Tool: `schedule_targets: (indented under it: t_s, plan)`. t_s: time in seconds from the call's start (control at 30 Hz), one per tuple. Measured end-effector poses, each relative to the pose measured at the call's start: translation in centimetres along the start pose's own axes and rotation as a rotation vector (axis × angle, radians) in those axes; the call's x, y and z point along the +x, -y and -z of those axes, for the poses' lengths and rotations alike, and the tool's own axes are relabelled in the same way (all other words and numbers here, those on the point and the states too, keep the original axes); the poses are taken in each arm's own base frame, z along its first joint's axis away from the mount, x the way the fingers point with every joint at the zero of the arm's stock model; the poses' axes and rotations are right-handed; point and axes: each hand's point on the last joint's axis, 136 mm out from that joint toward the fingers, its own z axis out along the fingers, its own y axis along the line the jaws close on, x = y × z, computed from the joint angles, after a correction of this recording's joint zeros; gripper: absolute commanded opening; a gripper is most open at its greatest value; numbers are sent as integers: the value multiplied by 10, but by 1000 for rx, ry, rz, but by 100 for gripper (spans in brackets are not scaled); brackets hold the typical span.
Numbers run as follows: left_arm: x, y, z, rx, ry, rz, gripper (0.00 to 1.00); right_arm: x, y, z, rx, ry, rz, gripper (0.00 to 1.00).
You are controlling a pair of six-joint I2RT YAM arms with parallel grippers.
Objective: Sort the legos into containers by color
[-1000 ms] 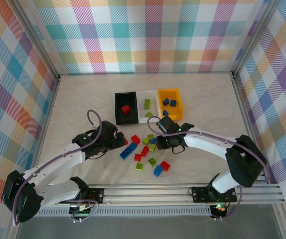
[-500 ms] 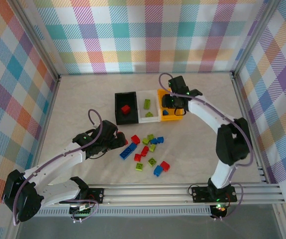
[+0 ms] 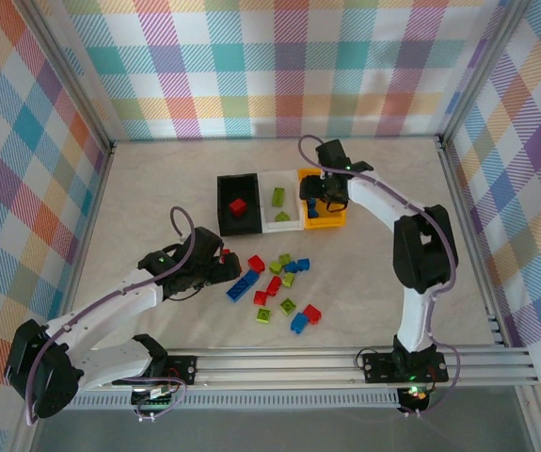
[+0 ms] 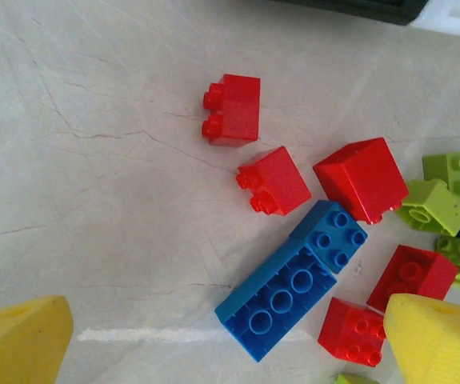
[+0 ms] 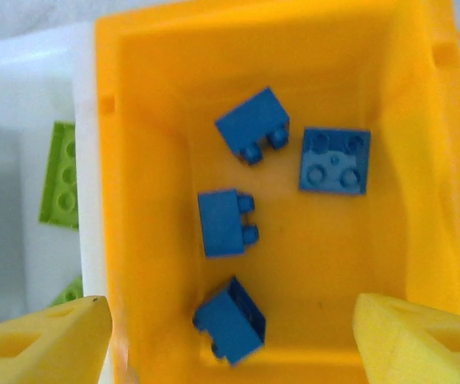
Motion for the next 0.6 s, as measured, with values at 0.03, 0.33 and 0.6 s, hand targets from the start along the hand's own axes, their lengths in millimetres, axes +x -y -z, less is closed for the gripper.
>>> schedule_targets:
  t_s: [0.03,0.33,0.6]
  plan:
    - [0,1,0,3,-5,-5,100,7,-1,7,-11,-2,4,80]
    - [6,1,-2,-2,-41,-39,100,132,-63,68,-226,-131,225,80]
    - [6,0,-1,-5,-38,-39,100,254,-82,77,-266,-373,495,81]
